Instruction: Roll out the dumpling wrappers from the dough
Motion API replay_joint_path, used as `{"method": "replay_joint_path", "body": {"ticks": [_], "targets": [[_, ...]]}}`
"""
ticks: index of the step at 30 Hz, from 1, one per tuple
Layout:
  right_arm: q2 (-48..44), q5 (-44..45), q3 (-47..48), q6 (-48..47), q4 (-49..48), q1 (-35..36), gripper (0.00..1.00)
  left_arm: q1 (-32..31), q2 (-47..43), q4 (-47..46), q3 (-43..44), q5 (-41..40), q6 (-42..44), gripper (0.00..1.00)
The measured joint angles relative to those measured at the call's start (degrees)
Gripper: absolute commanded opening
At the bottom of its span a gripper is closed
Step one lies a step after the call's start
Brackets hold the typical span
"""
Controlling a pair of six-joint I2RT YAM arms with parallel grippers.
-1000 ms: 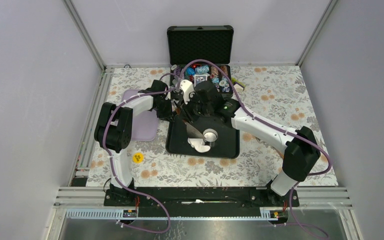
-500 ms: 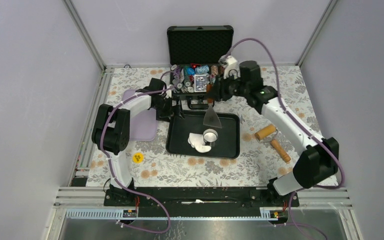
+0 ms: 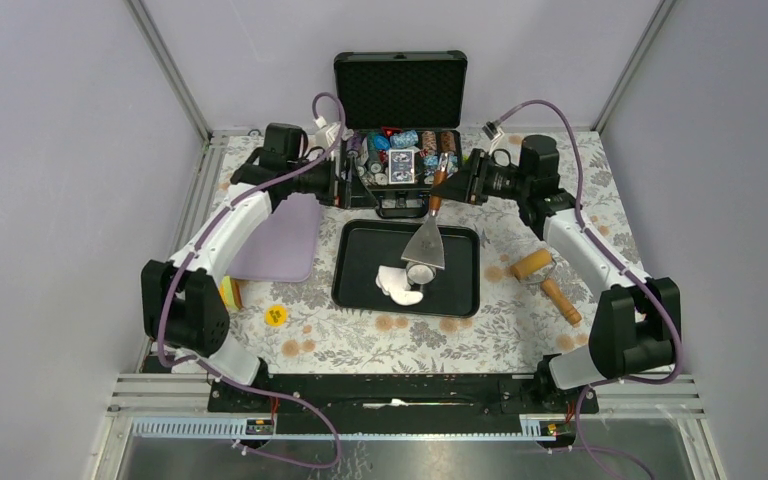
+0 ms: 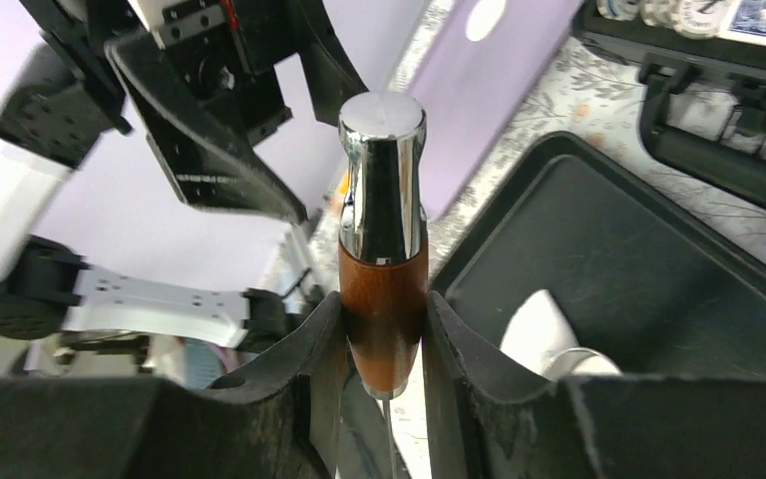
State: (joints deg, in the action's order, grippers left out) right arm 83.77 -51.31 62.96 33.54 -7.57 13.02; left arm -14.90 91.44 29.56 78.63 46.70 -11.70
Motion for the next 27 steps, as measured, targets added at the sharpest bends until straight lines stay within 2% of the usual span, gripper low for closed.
{"method": "replay_joint_path", "body": {"ticks": [4, 10, 18, 20, 23, 25, 26, 27], "targets": [[0.00, -4.76, -1.64, 9.09, -9.35, -1.64, 0.00, -3.82, -1.33, -2.40, 0.83, 3.50, 0.07, 0.99], [0.02, -8.28, -4.46, 20.28, -23.93, -1.92, 0.00, -11.02, 1.90, -3.80, 1.73, 6.67, -0.68, 0.99], [1.60, -8.94, -8.00, 27.87, -32.79, -1.92, 0.00, -15.45, 6.51, -5.90, 2.45, 13.11, -4.00, 0.97], [1.79, -8.96, -8.07, 28.76, -33.94, -1.95, 0.00, -15.91, 6.86, -6.67, 2.45, 14.32, -5.07, 0.87], [1.79, -8.76, -8.52, 29.64, -36.02, -2.08, 0.00, -16.33, 6.91, -8.74, 2.34, 16.68, -6.93, 0.61], [1.79, -8.15, -9.31, 30.08, -37.64, -2.23, 0.00, -16.63, 6.91, -10.12, 2.19, 18.18, -7.58, 0.35], [1.79, -7.87, -9.68, 30.23, -38.25, -2.27, 0.00, -16.68, 6.91, -10.47, 1.99, 18.88, -8.31, 0.15], [1.79, -7.56, -10.19, 30.40, -38.75, -2.34, 0.00, -16.74, 6.88, -11.04, 1.66, 19.52, -8.57, 0.01]]}}
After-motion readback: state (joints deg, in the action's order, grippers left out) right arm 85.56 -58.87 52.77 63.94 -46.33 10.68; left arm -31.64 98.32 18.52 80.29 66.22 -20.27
